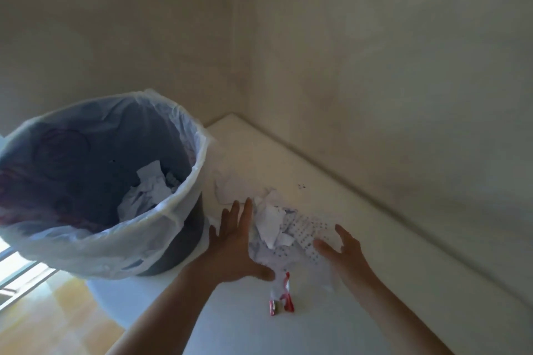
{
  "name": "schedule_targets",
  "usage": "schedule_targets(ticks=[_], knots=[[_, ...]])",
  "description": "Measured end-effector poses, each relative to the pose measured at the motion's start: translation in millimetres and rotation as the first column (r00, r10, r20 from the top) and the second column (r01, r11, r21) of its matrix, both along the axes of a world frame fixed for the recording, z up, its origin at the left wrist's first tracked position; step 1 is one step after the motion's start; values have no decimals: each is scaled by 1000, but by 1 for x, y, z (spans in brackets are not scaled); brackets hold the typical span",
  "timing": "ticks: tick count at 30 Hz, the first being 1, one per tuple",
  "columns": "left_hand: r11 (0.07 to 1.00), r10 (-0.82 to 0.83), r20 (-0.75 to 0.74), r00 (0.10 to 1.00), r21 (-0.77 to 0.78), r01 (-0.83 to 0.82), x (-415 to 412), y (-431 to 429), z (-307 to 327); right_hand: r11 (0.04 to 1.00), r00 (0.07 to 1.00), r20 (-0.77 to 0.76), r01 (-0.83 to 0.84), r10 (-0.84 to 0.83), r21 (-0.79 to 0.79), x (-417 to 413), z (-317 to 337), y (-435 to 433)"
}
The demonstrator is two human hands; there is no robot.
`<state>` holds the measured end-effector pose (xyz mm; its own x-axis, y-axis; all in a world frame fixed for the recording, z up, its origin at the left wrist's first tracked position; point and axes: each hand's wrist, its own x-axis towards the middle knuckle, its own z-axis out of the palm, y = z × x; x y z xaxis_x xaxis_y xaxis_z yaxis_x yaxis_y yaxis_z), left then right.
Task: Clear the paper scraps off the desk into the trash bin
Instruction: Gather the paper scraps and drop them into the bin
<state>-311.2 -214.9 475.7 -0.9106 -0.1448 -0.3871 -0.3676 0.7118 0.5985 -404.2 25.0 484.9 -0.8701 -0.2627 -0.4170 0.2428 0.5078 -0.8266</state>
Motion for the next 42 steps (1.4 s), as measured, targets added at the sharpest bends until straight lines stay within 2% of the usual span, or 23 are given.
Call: schedule_targets(ticks=[2,4,6,8,13,17,22,24,26,29,33,37,39,42], knots=[[982,-115,54,992,-141,122,2,5,-3,986,989,-25,-146,148,84,19,-10,6],[947,-162,101,982,-264,183,3,13,-11,881,937,2,-328,348,340,31,-25,2],[921,-167,105,980,-339,193,1,21,-18,757,887,-29,-376,461,534,36,-35,-6],[915,-154,91,984,-361,177,-6,24,-22,722,870,-93,-338,485,604,37,-41,-16],[951,-113,34,993,-285,118,-12,25,-20,745,870,-235,-199,433,636,22,-47,-40],[987,-69,-25,997,-145,65,-12,18,-11,765,874,-241,-202,422,611,13,-46,-52],[998,20,-130,991,-63,-28,-2,2,2,827,891,-266,-182,368,532,24,-32,-32],[998,55,-139,989,-9,-57,2,1,8,723,834,-231,-257,501,641,39,-35,-21],[993,81,-126,989,91,-69,4,3,15,641,819,-152,-303,554,705,49,-43,-18],[964,149,-132,980,242,-114,-2,9,37,667,835,-185,-259,518,698,45,-39,-34],[927,236,-121,964,326,-186,-15,20,83,715,858,-230,-203,459,669,37,-23,-50],[878,305,-50,951,401,-260,-20,29,136,782,917,-195,-168,347,600,38,5,-44],[831,337,-9,942,473,-292,-17,28,161,824,942,-184,-139,282,550,41,19,-39],[696,371,83,925,635,-336,-6,21,195,873,961,-212,-54,177,485,47,39,-36]])
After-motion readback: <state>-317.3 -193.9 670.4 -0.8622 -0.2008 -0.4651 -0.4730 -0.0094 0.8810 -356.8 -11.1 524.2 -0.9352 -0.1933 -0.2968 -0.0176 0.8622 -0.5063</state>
